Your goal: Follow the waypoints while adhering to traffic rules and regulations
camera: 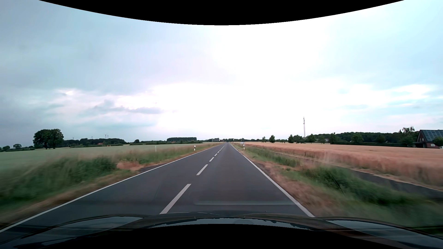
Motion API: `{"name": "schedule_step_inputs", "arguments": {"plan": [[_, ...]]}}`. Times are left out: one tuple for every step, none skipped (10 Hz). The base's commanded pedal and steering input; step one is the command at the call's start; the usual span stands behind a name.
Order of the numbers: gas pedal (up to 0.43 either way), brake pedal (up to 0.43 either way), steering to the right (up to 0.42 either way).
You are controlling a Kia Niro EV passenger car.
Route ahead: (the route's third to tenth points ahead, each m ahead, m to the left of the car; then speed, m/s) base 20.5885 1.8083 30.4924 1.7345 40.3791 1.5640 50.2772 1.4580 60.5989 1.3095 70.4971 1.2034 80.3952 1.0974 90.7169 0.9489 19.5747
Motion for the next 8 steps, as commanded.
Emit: {"name": "schedule_step_inputs", "arguments": {"plan": [[0.421, 0.000, 0.002], [0.421, 0.000, 0.001], [0.421, 0.000, 0.000], [0.421, 0.000, 0.000], [0.421, 0.000, -0.001], [0.421, 0.000, -0.002], [0.421, 0.000, -0.003], [0.409, 0.000, -0.004]]}}
